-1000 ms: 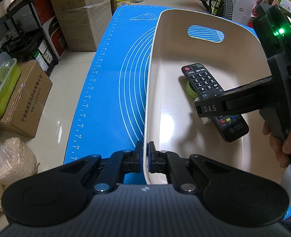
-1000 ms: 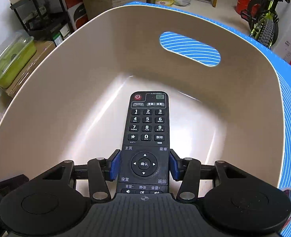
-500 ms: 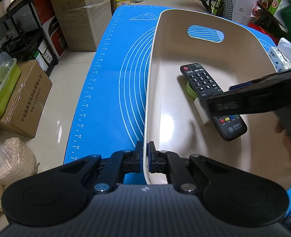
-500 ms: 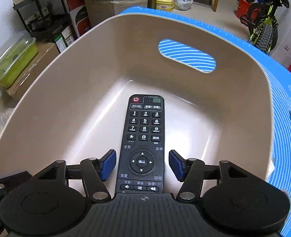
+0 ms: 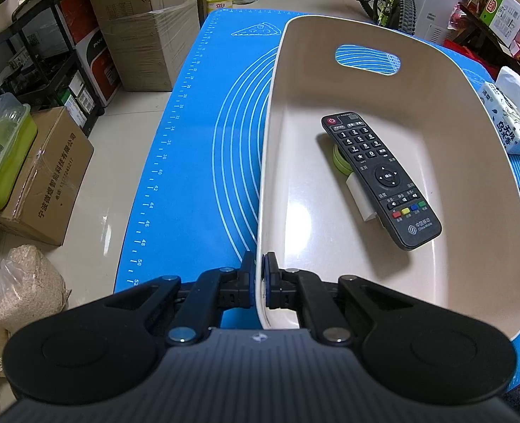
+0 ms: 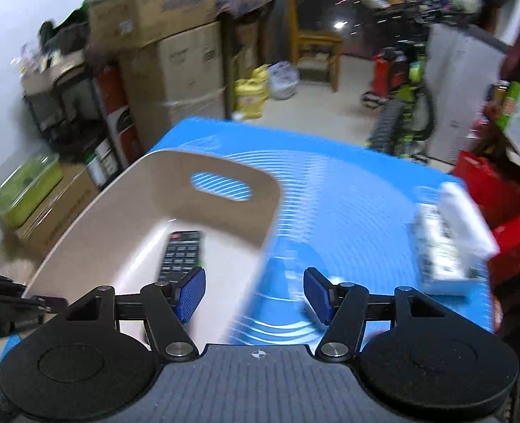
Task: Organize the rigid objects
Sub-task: 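Withdraw the right tool from the bin toward the mat, then grasp the orange-purple toy knife with the right tool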
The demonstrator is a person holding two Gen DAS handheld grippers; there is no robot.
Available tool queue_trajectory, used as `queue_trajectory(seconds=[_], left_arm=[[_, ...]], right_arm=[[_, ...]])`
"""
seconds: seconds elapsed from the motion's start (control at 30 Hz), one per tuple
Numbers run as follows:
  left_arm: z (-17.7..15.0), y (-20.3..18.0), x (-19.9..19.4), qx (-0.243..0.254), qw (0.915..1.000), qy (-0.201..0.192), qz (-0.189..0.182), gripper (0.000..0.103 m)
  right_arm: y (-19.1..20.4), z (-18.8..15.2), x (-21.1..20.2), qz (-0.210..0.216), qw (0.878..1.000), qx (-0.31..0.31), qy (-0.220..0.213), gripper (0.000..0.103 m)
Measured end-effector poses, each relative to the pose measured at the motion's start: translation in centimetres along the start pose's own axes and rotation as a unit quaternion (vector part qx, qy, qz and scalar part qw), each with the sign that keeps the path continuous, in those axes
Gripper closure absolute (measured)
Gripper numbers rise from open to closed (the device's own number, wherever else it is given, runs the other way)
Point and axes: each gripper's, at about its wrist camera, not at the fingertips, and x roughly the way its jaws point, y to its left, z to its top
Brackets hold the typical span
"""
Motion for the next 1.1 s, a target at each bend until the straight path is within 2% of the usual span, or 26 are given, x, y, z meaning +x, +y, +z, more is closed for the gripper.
queue_trajectory(seconds=[0.17, 0.37, 0.63, 0.77, 1.1], left_arm=[[0.0, 0.0, 0.0, 0.0, 1.0, 0.0, 0.0, 0.096], [0.0, 0.0, 0.0, 0.0, 1.0, 0.0, 0.0, 0.096], [0.0, 0.0, 0.0, 0.0, 1.0, 0.0, 0.0, 0.096], [0.0, 0.2, -0.1, 0.0, 1.0, 0.001, 0.001, 0.096], [0.0, 0.2, -0.1, 0.001, 1.0, 0.001, 0.001, 0.096]], right_arm=[[-4.6, -2.6, -1.2, -0.049, 0.998, 0.035, 0.01, 0.033], [-8.3, -8.0, 0.0, -0.084, 0.993, 0.063, 0.046, 0.033], [-10.8, -13.5, 1.9, -0.079, 0.991, 0.072, 0.076, 0.027], [-10.7, -14.6, 2.5, -0.079, 0.992, 0.043, 0.084, 0.02], [-10.6, -16.1, 5.3, -0.062, 0.991, -0.014, 0.12, 0.019]])
